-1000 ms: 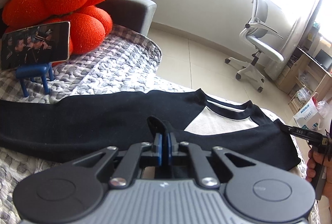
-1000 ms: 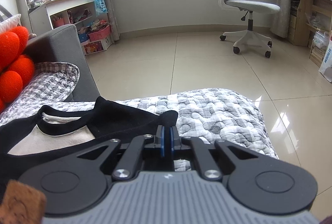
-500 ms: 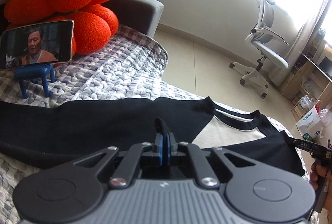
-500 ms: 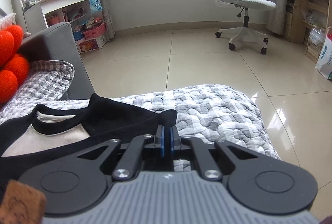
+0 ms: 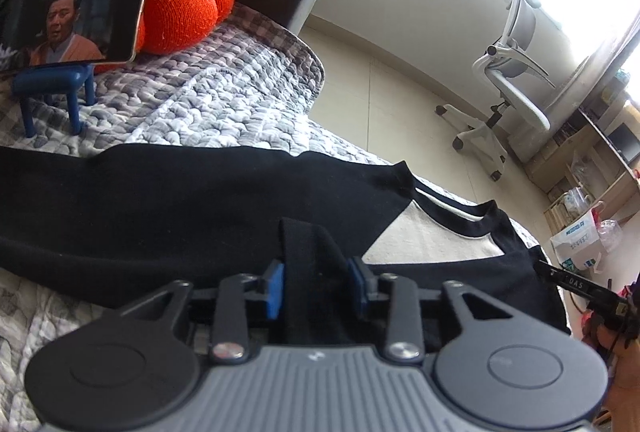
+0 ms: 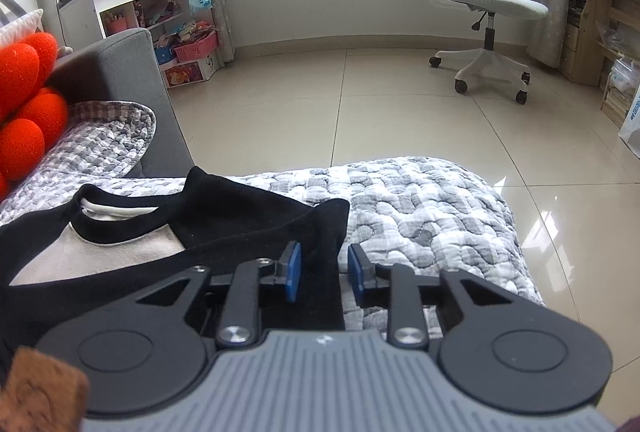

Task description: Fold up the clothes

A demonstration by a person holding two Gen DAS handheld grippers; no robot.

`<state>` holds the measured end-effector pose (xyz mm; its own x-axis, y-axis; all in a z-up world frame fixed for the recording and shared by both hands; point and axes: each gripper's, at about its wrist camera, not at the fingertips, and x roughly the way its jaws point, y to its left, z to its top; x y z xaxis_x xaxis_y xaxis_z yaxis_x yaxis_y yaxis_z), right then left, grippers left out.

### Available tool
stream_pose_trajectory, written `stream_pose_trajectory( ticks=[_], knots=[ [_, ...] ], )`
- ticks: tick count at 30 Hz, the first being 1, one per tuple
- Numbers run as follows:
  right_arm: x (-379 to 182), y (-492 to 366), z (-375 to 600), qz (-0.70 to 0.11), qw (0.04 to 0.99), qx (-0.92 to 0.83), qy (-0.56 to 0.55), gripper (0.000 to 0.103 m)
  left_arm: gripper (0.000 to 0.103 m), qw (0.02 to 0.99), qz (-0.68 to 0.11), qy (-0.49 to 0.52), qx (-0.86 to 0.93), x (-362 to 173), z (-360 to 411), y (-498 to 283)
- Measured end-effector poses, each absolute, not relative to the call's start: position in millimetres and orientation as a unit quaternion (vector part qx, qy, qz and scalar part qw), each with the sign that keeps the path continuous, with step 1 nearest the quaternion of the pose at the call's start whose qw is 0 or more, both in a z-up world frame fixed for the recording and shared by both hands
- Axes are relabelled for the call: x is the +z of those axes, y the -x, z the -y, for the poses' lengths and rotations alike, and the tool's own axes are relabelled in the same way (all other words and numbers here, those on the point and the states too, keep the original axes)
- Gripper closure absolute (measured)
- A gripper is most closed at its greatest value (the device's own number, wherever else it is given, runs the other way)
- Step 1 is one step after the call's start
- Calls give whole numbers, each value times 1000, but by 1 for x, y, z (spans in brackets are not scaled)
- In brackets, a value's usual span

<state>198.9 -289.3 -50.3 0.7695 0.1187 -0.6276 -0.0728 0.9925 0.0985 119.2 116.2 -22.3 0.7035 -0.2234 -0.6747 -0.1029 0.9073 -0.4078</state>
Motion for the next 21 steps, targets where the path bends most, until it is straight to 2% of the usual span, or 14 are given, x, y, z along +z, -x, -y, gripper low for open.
stream_pose_trajectory(
  ticks=[7, 9, 10, 11, 15, 21],
  knots=[
    [-39, -192, 275, -308, 950, 47, 31, 65, 64, 896, -383, 225, -33, -24, -117, -119],
    [-37, -190, 270, -299, 952, 53, 44, 65, 74, 898, -385, 213, -31, -25, -114, -120],
    [-35, -188, 267, -290, 954, 54, 54, 65, 83, 899, -386, 204, -29, -25, -112, -119],
    [-34, -187, 263, -282, 956, 54, 64, 65, 86, 900, -387, 198, -27, -25, -110, -120],
    [-30, -180, 250, -252, 960, 73, 94, 65, 93, 901, -386, 197, -25, -24, -113, -119],
    [-48, -185, 220, -311, 925, 193, 105, 65, 95, 905, -379, 190, -25, -19, -111, -113]
  ],
)
